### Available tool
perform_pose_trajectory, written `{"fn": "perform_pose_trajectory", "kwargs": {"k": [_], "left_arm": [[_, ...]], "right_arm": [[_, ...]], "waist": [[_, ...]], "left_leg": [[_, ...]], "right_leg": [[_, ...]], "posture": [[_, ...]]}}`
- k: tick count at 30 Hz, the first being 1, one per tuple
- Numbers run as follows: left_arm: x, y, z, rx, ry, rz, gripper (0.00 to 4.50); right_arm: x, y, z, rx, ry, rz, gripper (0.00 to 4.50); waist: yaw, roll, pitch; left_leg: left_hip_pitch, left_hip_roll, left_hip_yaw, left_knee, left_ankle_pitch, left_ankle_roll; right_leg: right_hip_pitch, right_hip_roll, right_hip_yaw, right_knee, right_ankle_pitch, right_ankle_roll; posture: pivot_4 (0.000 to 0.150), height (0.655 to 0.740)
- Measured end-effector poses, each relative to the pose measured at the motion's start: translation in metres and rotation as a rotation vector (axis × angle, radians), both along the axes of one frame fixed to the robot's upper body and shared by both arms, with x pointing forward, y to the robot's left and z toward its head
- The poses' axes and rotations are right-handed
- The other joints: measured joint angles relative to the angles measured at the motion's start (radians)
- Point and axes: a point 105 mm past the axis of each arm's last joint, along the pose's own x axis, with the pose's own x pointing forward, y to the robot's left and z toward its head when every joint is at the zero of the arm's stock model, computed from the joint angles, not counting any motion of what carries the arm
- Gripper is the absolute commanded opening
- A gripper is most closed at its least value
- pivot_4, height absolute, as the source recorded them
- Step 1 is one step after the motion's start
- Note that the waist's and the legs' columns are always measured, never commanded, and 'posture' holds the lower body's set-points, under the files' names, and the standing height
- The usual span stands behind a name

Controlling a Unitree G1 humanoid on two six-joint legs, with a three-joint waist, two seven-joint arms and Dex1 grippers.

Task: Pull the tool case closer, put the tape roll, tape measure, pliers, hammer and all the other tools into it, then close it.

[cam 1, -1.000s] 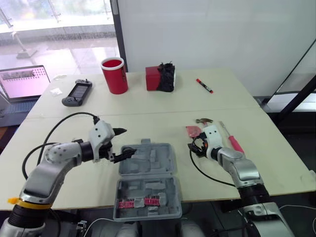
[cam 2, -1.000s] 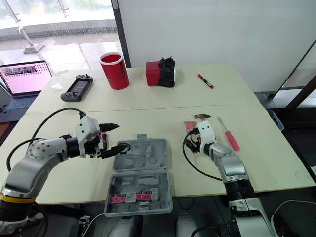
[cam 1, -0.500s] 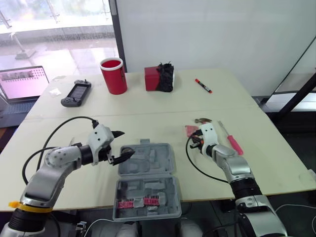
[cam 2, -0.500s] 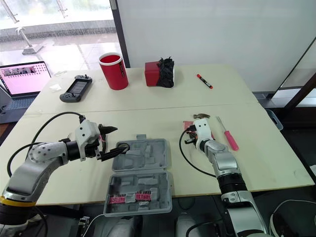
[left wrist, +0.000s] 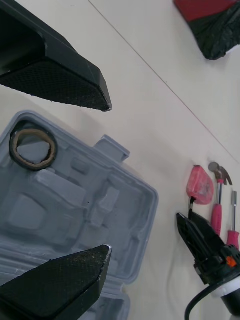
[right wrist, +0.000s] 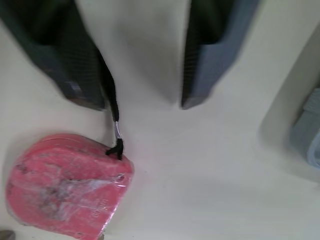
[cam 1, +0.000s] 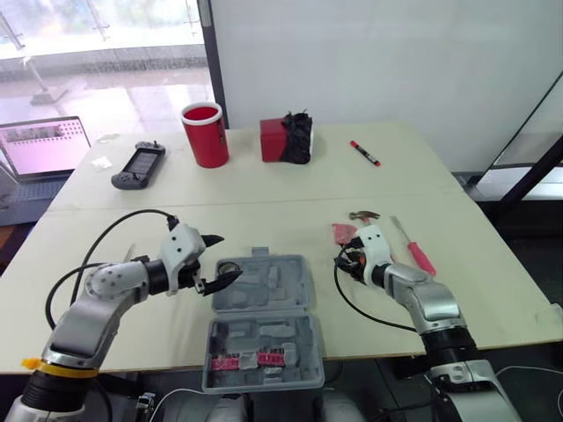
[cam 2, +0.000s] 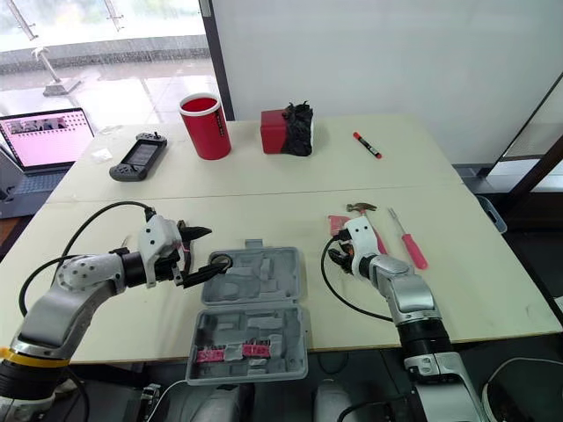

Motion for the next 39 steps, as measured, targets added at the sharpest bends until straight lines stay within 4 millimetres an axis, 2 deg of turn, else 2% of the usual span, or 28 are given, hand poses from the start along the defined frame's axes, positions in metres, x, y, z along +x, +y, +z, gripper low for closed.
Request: {"fn": "perform_pose_trajectory", "kwargs": {"k": [11, 16, 19, 25, 35, 39], "left_arm": [[-0.007, -0.001, -0.013, -0.015, 0.042, -0.008, 4.5], [-0.01, 0.0, -0.005, -0.041, 0.028, -0.011, 4.5], [-0.013, -0.001, -0.003, -0.057, 0.032, -0.018, 4.5], [-0.015, -0.003, -0.002, -0.078, 0.039, -0.028, 4.5], [-0.015, -0.006, -0.001, -0.084, 0.038, -0.035, 4.5], [-0.015, -0.01, 0.001, -0.092, 0.046, -0.062, 4.5]], "right_arm": [[0.012, 0.004, 0.002, 0.013, 0.0, -0.01, 3.9], [0.018, 0.007, 0.003, 0.03, 0.0, -0.015, 3.9], [0.021, 0.008, 0.004, 0.038, 0.003, -0.017, 3.04], [0.022, 0.008, 0.001, 0.045, 0.011, -0.027, 0.02], [0.022, 0.006, 0.0, 0.055, 0.01, -0.039, 0.02], [0.01, 0.003, 0.0, 0.046, 0.026, -0.015, 0.02]], "waist": [[-0.004, 0.0, 0.0], [-0.004, 0.0, 0.0], [-0.004, 0.0, 0.0], [-0.003, 0.0, 0.0], [-0.003, 0.0, 0.0], [0.001, 0.0, 0.0]], "left_leg": [[0.0, 0.0, 0.0, 0.0, 0.0, 0.0], [0.0, 0.0, 0.0, 0.0, 0.0, 0.0], [0.0, 0.0, 0.0, 0.0, 0.0, 0.0], [0.0, 0.0, 0.0, 0.0, 0.0, 0.0], [0.0, 0.0, 0.0, 0.0, 0.0, 0.0], [0.0, 0.0, 0.0, 0.0, 0.0, 0.0]], "right_leg": [[0.0, 0.0, 0.0, 0.0, 0.0, 0.0], [0.0, 0.0, 0.0, 0.0, 0.0, 0.0], [0.0, 0.0, 0.0, 0.0, 0.0, 0.0], [0.0, 0.0, 0.0, 0.0, 0.0, 0.0], [0.0, 0.0, 0.0, 0.0, 0.0, 0.0], [0.0, 0.0, 0.0, 0.0, 0.0, 0.0]], "posture": [[0.15, 0.74], [0.15, 0.74], [0.15, 0.74], [0.15, 0.74], [0.15, 0.74], [0.15, 0.74]]}}
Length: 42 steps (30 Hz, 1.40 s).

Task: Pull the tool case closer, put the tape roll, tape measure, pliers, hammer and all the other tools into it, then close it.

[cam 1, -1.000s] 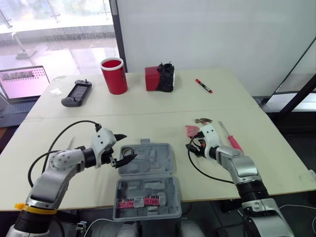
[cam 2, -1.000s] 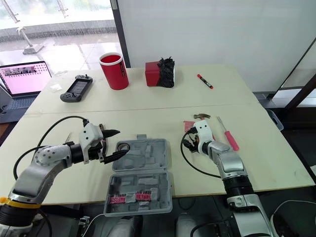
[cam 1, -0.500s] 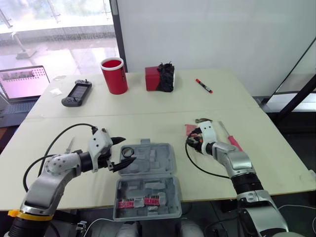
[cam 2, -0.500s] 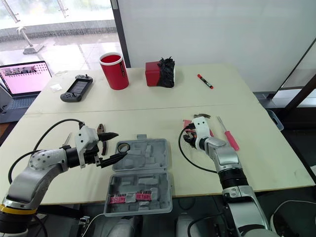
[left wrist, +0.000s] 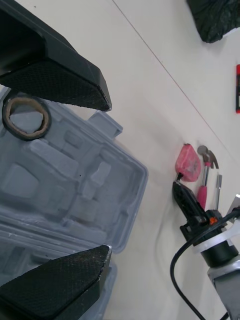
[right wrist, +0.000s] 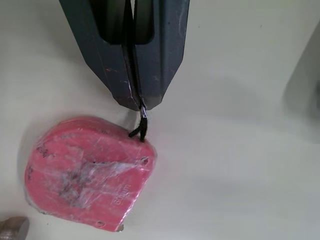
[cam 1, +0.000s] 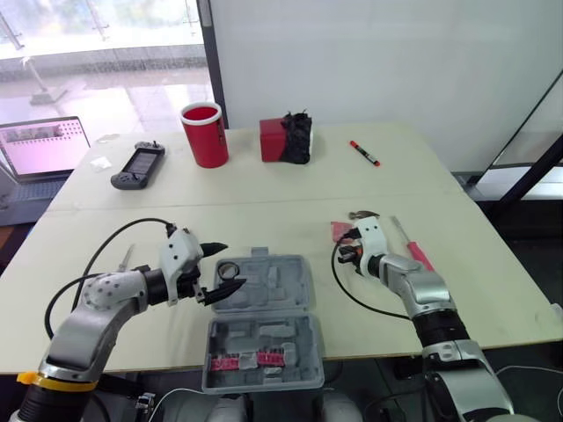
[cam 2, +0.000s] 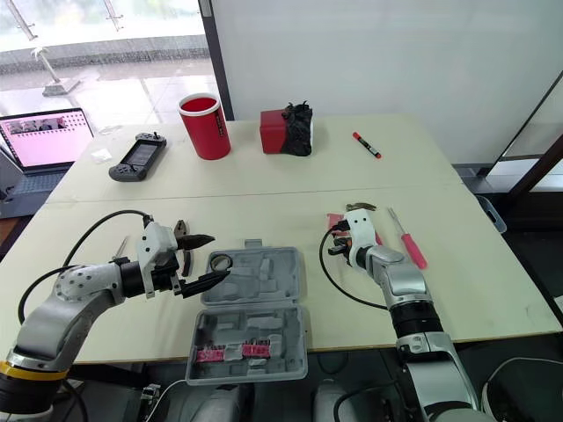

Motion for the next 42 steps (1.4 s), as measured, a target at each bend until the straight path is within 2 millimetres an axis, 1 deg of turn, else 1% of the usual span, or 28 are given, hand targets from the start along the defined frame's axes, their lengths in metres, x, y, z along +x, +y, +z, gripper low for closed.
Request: {"fn": "perform_pose_trajectory", "kwargs": {"k": [3, 9, 14, 18, 20, 21, 23, 26, 31, 36, 38, 41, 42], "left_arm": [[-0.001, -0.002, 0.0, -0.007, 0.008, -0.017, 4.5], [-0.002, -0.008, -0.002, -0.006, 0.021, -0.056, 4.5], [-0.004, -0.018, -0.004, -0.014, 0.045, -0.104, 4.5], [-0.003, -0.022, -0.005, -0.017, 0.056, -0.138, 4.5], [-0.001, -0.027, -0.004, -0.027, 0.061, -0.16, 4.5], [0.0, -0.03, -0.004, -0.033, 0.065, -0.175, 4.5], [0.002, -0.033, -0.005, -0.035, 0.072, -0.192, 4.5], [0.003, -0.037, -0.006, -0.04, 0.085, -0.214, 4.5], [0.004, -0.038, -0.008, -0.042, 0.103, -0.236, 4.5], [0.005, -0.043, -0.012, -0.048, 0.121, -0.258, 4.5], [0.006, -0.046, -0.01, -0.05, 0.115, -0.27, 4.5], [0.006, -0.047, -0.009, -0.054, 0.113, -0.274, 4.5], [0.006, -0.047, -0.009, -0.054, 0.113, -0.274, 4.5]], "right_arm": [[-0.011, -0.001, -0.001, -0.003, 0.022, 0.024, 0.02], [-0.043, -0.006, -0.003, -0.014, 0.079, 0.061, 0.02], [-0.071, -0.002, -0.007, -0.006, 0.127, 0.087, 0.02], [-0.099, 0.002, -0.01, 0.008, 0.173, 0.102, 0.02], [-0.112, 0.005, -0.013, 0.047, 0.213, 0.095, 0.02], [-0.124, 0.006, -0.016, 0.084, 0.249, 0.084, 0.02], [-0.14, 0.01, -0.02, 0.125, 0.299, 0.081, 0.02], [-0.159, 0.013, -0.021, 0.159, 0.35, 0.073, 0.02], [-0.174, 0.015, -0.023, 0.181, 0.396, 0.055, 0.02], [-0.177, 0.017, -0.023, 0.245, 0.411, 0.013, 0.02], [-0.179, 0.022, -0.024, 0.303, 0.431, 0.004, 0.59], [-0.181, 0.023, -0.021, 0.344, 0.447, 0.011, 1.71], [-0.183, 0.019, -0.02, 0.341, 0.457, 0.021, 2.19]], "waist": [[0.0, 0.0, 0.0], [0.001, 0.0, 0.0], [-0.001, 0.0, 0.0], [0.004, 0.0, 0.0], [0.005, 0.0, 0.0], [0.005, 0.0, 0.0], [0.006, 0.0, 0.0], [0.002, 0.0, 0.0], [0.003, 0.0, 0.0], [0.004, 0.0, 0.0], [0.003, 0.0, 0.0], [0.001, 0.0, 0.0], [0.003, 0.0, 0.0]], "left_leg": [[0.0, 0.0, 0.0, 0.0, 0.0, 0.0], [0.0, 0.0, 0.0, 0.0, 0.0, 0.0], [0.0, 0.0, 0.0, 0.0, 0.0, 0.0], [-0.001, 0.0, -0.001, 0.0, 0.0, 0.0], [-0.001, 0.0, -0.001, 0.0, 0.0, 0.0], [-0.001, 0.0, -0.002, 0.0, 0.0, 0.0], [-0.001, 0.0, -0.002, 0.0, 0.0, 0.0], [-0.001, 0.0, -0.002, 0.0, 0.0, 0.0], [-0.001, 0.0, -0.002, 0.0, 0.0, 0.0], [-0.001, 0.0, -0.003, 0.0, 0.0, 0.0], [-0.001, 0.0, -0.002, 0.0, 0.0, 0.0], [-0.001, 0.0, -0.002, 0.0, 0.0, 0.0], [-0.001, 0.0, -0.002, 0.0, 0.0, 0.0]], "right_leg": [[0.0, 0.0, 0.0, 0.0, 0.0, 0.0], [0.0, 0.0, 0.0, 0.0, 0.0, 0.0], [0.0, 0.0, 0.0, -0.001, 0.0, 0.0], [0.0, 0.0, -0.001, -0.001, 0.0, 0.0], [0.001, 0.0, -0.001, -0.002, 0.0, 0.0], [0.001, 0.0, -0.001, -0.002, 0.0, 0.0], [0.001, 0.0, -0.002, -0.002, 0.0, 0.0], [0.001, 0.0, -0.001, -0.002, 0.0, 0.0], [0.001, 0.0, -0.002, -0.002, -0.001, 0.0], [0.001, 0.0, -0.002, -0.002, -0.001, 0.0], [0.001, 0.0, -0.002, -0.002, -0.001, 0.0], [0.001, 0.0, -0.002, -0.002, 0.0, 0.0], [0.001, 0.0, -0.002, -0.002, 0.0, 0.0]], "posture": [[0.15, 0.74], [0.15, 0.74], [0.15, 0.74], [0.15, 0.74], [0.15, 0.74], [0.15, 0.74], [0.15, 0.74], [0.15, 0.74], [0.15, 0.74], [0.15, 0.74], [0.15, 0.74], [0.15, 0.74], [0.15, 0.74]]}}
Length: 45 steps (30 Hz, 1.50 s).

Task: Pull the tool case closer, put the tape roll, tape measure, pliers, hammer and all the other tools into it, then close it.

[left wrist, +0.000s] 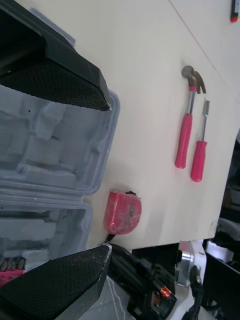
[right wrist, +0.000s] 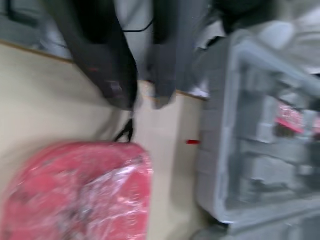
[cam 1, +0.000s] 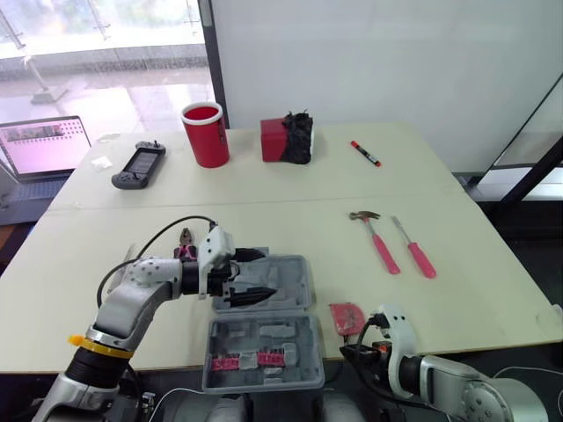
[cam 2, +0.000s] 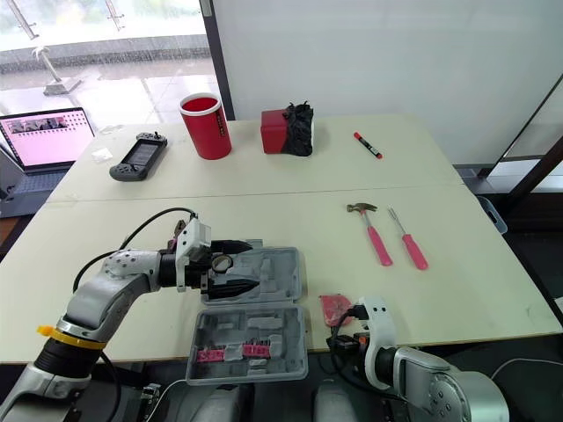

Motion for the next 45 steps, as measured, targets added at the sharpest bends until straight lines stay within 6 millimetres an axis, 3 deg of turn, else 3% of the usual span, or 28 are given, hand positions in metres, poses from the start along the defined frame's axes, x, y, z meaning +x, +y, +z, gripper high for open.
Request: {"fn": "perform_pose_trajectory", "kwargs": {"k": [2, 5, 9, 12, 17, 23, 26, 33, 41, 44, 45], "left_arm": [[0.0, 0.0, 0.0, 0.0, 0.001, -0.002, 4.5], [-0.001, 0.002, -0.001, 0.003, 0.003, 0.0, 4.5], [-0.001, 0.003, -0.001, 0.003, -0.006, -0.001, 4.5], [-0.006, 0.007, -0.007, 0.008, 0.019, -0.006, 4.5], [-0.008, 0.011, -0.004, -0.003, 0.021, 0.005, 4.5], [-0.007, 0.018, -0.007, 0.009, 0.031, 0.053, 4.5], [-0.004, 0.02, -0.005, 0.005, 0.017, 0.086, 4.5], [-0.007, 0.027, -0.006, 0.019, 0.002, 0.128, 4.5], [-0.009, 0.034, -0.013, 0.063, 0.003, 0.165, 4.5], [-0.009, 0.035, -0.013, 0.065, 0.002, 0.168, 4.5], [-0.009, 0.035, -0.013, 0.065, 0.001, 0.168, 4.5]], "right_arm": [[-0.003, -0.011, 0.006, -0.009, 0.005, 0.019, 3.3], [-0.007, -0.033, 0.023, -0.014, -0.003, 0.054, 4.46], [-0.003, -0.047, 0.051, -0.065, -0.099, 0.216, 4.46], [0.015, -0.059, 0.064, -0.351, -0.284, 0.477, 4.46], [0.027, -0.045, 0.049, -0.5, -0.48, 0.844, 4.46], [0.064, -0.04, 0.044, -0.565, -0.661, 0.989, 4.46], [0.068, -0.036, 0.032, -0.574, -0.68, 1.1, 4.46], [0.072, -0.03, 0.019, -0.544, -0.667, 1.183, 4.46], [0.08, -0.014, 0.008, -0.467, -0.661, 1.162, 4.46], [0.08, -0.013, 0.006, -0.449, -0.647, 1.157, 3.62], [0.08, -0.012, 0.006, -0.442, -0.643, 1.156, 3.15]], "waist": [[0.002, 0.0, 0.0], [0.006, 0.0, 0.0], [0.001, 0.0, 0.001], [-0.004, -0.001, 0.001], [0.001, -0.004, 0.003], [-0.003, -0.004, 0.004], [0.0, -0.003, 0.004], [0.003, -0.003, 0.004], [0.001, -0.002, 0.004], [0.003, -0.002, 0.004], [0.003, -0.002, 0.004]], "left_leg": [[0.0, 0.0, 0.0, 0.0, 0.0, 0.0], [0.0, 0.0, 0.0, 0.0, 0.0, 0.0], [0.0, 0.0, 0.001, 0.0, 0.0, 0.0], [0.0, 0.001, 0.002, 0.0, 0.0, 0.0], [-0.001, 0.0, 0.002, 0.001, 0.0, 0.0], [0.0, 0.0, 0.002, 0.001, 0.0, 0.0], [-0.001, 0.0, 0.001, 0.001, 0.0, 0.0], [-0.001, 0.0, 0.001, 0.001, 0.0, 0.0], [0.0, 0.0, 0.001, 0.001, 0.0, 0.0], [0.0, -0.001, 0.001, 0.001, 0.0, 0.0], [0.0, -0.001, 0.001, 0.001, 0.0, 0.0]], "right_leg": [[0.0, 0.0, 0.0, -0.001, 0.0, 0.0], [0.001, 0.0, 0.0, -0.001, 0.0, 0.0], [0.001, 0.0, 0.0, -0.001, 0.0, 0.0], [0.001, 0.0, -0.001, -0.003, 0.0, 0.001], [0.002, -0.001, -0.001, -0.006, 0.0, 0.001], [0.003, -0.001, -0.001, -0.007, 0.001, 0.002], [0.003, -0.001, -0.001, -0.007, 0.001, 0.002], [0.003, -0.001, -0.001, -0.007, 0.001, 0.002], [0.003, -0.001, -0.001, -0.006, 0.001, 0.002], [0.003, -0.001, -0.001, -0.006, 0.001, 0.002], [0.003, -0.001, -0.001, -0.006, 0.001, 0.002]], "posture": [[0.15, 0.74], [0.15, 0.74], [0.15, 0.74], [0.15, 0.74], [0.15, 0.74], [0.15, 0.74], [0.15, 0.74], [0.15, 0.74], [0.15, 0.74], [0.15, 0.74], [0.15, 0.74]]}}
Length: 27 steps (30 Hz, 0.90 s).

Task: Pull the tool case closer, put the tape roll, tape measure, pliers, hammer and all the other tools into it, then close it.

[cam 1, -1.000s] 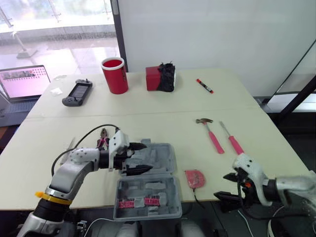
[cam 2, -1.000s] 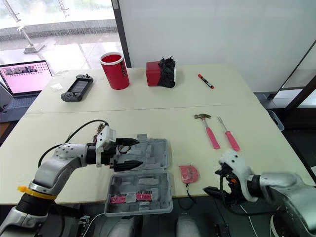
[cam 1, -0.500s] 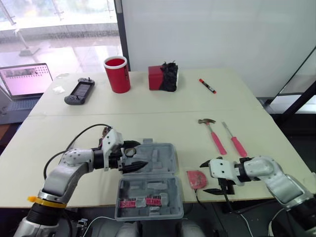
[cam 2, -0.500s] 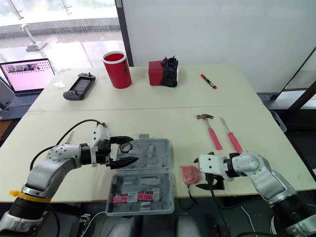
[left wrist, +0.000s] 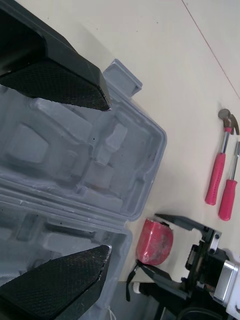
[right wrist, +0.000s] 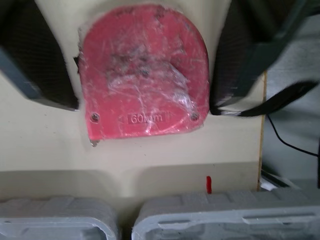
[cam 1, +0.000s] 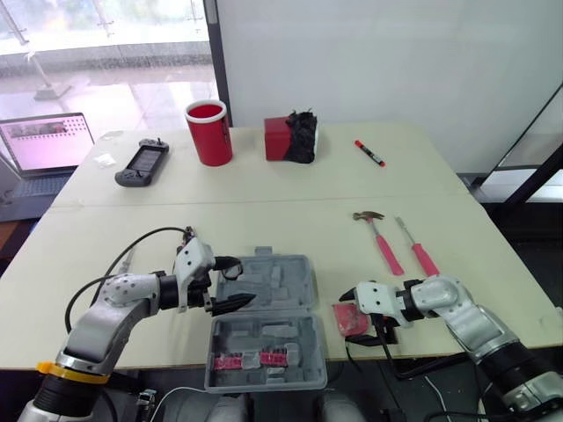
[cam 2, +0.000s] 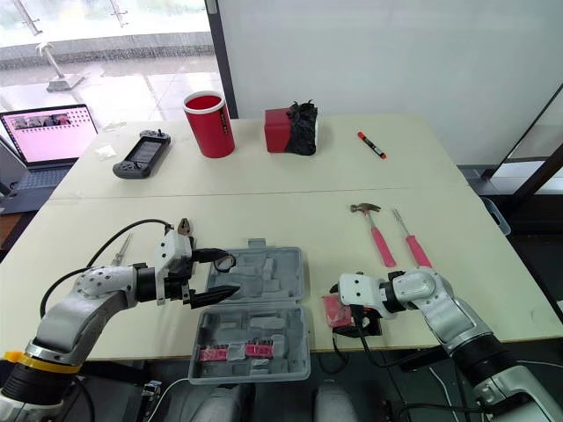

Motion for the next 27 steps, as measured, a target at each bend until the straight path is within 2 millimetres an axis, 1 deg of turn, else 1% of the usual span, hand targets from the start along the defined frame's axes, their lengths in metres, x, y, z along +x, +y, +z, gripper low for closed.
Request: {"fn": "perform_pose_trajectory", "kwargs": {"k": [1, 6, 8, 11, 13, 15, 17, 19, 21, 23, 25, 27], "left_arm": [[0.0, 0.0, 0.0, 0.001, -0.002, 0.0, 4.5], [0.0, 0.0, 0.002, 0.0, -0.017, -0.005, 4.5], [0.0, 0.001, 0.002, 0.003, -0.02, -0.005, 4.5], [0.002, 0.003, 0.004, 0.003, -0.033, 0.003, 4.5], [0.003, 0.005, 0.004, 0.001, -0.039, 0.014, 4.5], [0.003, 0.009, 0.004, 0.001, -0.046, 0.032, 4.5], [0.002, 0.012, 0.002, 0.0, -0.047, 0.049, 4.5], [0.001, 0.016, -0.004, 0.0, -0.032, 0.07, 4.5], [0.0, 0.018, -0.007, -0.005, -0.029, 0.092, 4.5], [-0.001, 0.023, -0.008, -0.007, -0.026, 0.12, 4.5], [0.0, 0.026, -0.008, -0.009, -0.033, 0.141, 4.5], [0.0, 0.026, -0.008, -0.013, -0.038, 0.152, 4.5]], "right_arm": [[0.0, 0.0, 0.001, 0.0, 0.0, 0.003, 2.94], [0.001, -0.003, 0.002, -0.02, -0.004, 0.003, 2.94], [0.002, -0.006, 0.005, -0.04, 0.012, -0.027, 2.94], [0.01, -0.005, 0.023, -0.051, -0.015, -0.076, 2.94], [0.022, 0.003, 0.039, -0.074, -0.113, -0.075, 2.94], [0.037, 0.009, 0.055, -0.145, -0.223, -0.051, 2.94], [0.048, 0.017, 0.068, -0.181, -0.265, -0.044, 2.94], [0.057, 0.027, 0.077, -0.215, -0.253, -0.051, 2.94], [0.064, 0.03, 0.088, -0.283, -0.228, -0.062, 2.94], [0.069, 0.041, 0.104, -0.293, -0.195, -0.096, 2.94], [0.07, 0.061, 0.116, -0.275, -0.16, -0.104, 2.94], [0.066, 0.081, 0.115, -0.254, -0.129, -0.076, 2.94]], "waist": [[0.0, 0.0, 0.0], [-0.001, 0.0, 0.0], [-0.001, 0.0, 0.0], [-0.005, 0.001, 0.0], [-0.008, 0.001, 0.0], [-0.009, 0.002, 0.001], [-0.006, 0.002, 0.001], [-0.007, 0.003, 0.001], [-0.006, 0.004, 0.002], [-0.005, 0.004, 0.002], [-0.007, 0.004, 0.002], [-0.006, 0.004, 0.002]], "left_leg": [[0.0, 0.0, 0.0, 0.0, 0.0, 0.0], [0.0, 0.0, 0.0, 0.0, 0.0, 0.0], [0.0, 0.0, 0.0, 0.0, 0.0, 0.0], [0.0, 0.0, 0.0, 0.0, 0.0, 0.0], [0.0, 0.0, 0.0, 0.0, 0.0, 0.0], [0.0, 0.0, 0.001, 0.0, 0.0, 0.0], [0.0, 0.0, 0.001, 0.0, 0.0, 0.0], [-0.001, 0.0, 0.001, 0.0, 0.0, 0.0], [-0.001, 0.0, 0.001, 0.0, 0.0, 0.0], [-0.001, 0.0, 0.0, -0.001, 0.0, 0.0], [-0.001, 0.0, -0.001, -0.001, 0.0, 0.0], [-0.001, 0.0, -0.001, -0.001, 0.0, 0.0]], "right_leg": [[0.0, 0.0, 0.0, 0.0, 0.0, 0.0], [0.0, 0.0, 0.0, 0.0, 0.0, 0.0], [0.0, 0.0, 0.0, 0.0, 0.0, 0.0], [-0.001, 0.0, 0.0, 0.001, 0.0, 0.0], [-0.002, 0.0, 0.0, 0.001, 0.0, 0.0], [-0.002, 0.0, 0.001, 0.002, 0.0, 0.0], [-0.002, 0.0, 0.0, 0.002, 0.0, 0.0], [-0.003, 0.0, 0.001, 0.001, 0.0, 0.0], [-0.003, 0.0, 0.001, 0.001, 0.0, 0.0], [-0.003, 0.0, 0.0, 0.002, 0.0, -0.001], [-0.004, 0.0, 0.0, 0.002, 0.0, -0.001], [-0.003, 0.0, 0.0, 0.002, 0.0, -0.001]], "posture": [[0.15, 0.74], [0.15, 0.74], [0.15, 0.74], [0.15, 0.74], [0.15, 0.74], [0.15, 0.74], [0.15, 0.74], [0.15, 0.74], [0.15, 0.74], [0.15, 0.74], [0.15, 0.74], [0.15, 0.74]]}}
